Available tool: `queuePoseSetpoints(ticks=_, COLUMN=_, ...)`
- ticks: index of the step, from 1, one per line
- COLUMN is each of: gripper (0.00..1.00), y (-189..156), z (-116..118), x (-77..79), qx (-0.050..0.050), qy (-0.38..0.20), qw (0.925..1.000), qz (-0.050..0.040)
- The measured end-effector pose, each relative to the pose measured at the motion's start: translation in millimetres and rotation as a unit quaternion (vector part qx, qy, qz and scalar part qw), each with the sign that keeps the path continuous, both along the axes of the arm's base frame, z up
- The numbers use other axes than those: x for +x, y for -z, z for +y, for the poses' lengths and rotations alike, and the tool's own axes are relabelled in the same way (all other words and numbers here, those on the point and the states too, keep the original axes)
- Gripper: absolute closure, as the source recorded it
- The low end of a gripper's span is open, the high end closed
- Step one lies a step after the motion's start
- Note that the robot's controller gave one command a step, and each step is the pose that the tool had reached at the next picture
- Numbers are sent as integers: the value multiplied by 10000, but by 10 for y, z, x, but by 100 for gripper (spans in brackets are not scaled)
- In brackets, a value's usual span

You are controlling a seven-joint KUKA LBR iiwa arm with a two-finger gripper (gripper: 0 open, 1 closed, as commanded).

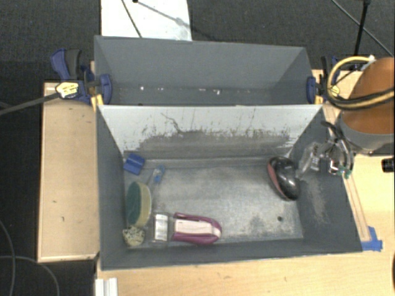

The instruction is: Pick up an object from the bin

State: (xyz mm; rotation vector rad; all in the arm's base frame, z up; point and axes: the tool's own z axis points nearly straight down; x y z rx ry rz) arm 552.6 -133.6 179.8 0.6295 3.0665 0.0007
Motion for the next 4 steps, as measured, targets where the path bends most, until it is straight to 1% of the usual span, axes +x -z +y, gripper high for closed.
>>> queuePoseSetpoints(ticks=1, gripper=0, y=47, z=1, x=-16, qx=6, qy=-15, qw=10000, qz=41)
queuePoseSetpoints(ticks=2, gripper=0, y=933, z=-72, x=-164, qx=5, qy=966, qw=9953, qz=15)
queuePoseSetpoints(ticks=3, gripper=100, y=929, z=-70, x=-173, qx=4, qy=938, qw=9956, qz=35)
queuePoseSetpoints(ticks=4, gripper=0, y=933, z=-63, x=-174, qx=8, qy=924, qw=9957, qz=39)
